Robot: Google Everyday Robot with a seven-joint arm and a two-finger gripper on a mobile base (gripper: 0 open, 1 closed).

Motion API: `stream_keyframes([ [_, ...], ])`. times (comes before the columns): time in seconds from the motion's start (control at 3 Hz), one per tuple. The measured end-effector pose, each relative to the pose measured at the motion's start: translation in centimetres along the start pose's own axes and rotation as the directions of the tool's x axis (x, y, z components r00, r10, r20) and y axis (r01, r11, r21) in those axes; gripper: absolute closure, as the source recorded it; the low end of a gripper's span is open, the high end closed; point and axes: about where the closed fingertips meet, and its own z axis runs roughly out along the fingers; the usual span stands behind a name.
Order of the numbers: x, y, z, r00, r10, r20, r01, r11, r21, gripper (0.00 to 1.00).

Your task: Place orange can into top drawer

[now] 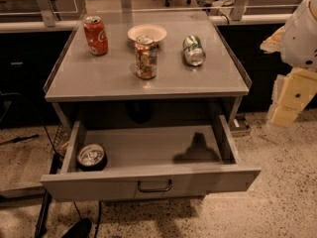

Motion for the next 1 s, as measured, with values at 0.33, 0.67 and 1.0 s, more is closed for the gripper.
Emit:
stream_keyframes([
  [0.33, 0.0, 0.0, 0.0, 1.000, 0.000, 0.000, 0.000, 1.0000, 0.000, 0.00],
  [0.67, -0.2, -0.3, 0.3, 1.000, 0.022, 0.016, -0.023, 0.9996, 0.015, 0.00],
  [1.0, -2.5, -2.5, 1.3, 0.992, 0.063, 0.113, -0.069, 0.9959, 0.058, 0.00],
])
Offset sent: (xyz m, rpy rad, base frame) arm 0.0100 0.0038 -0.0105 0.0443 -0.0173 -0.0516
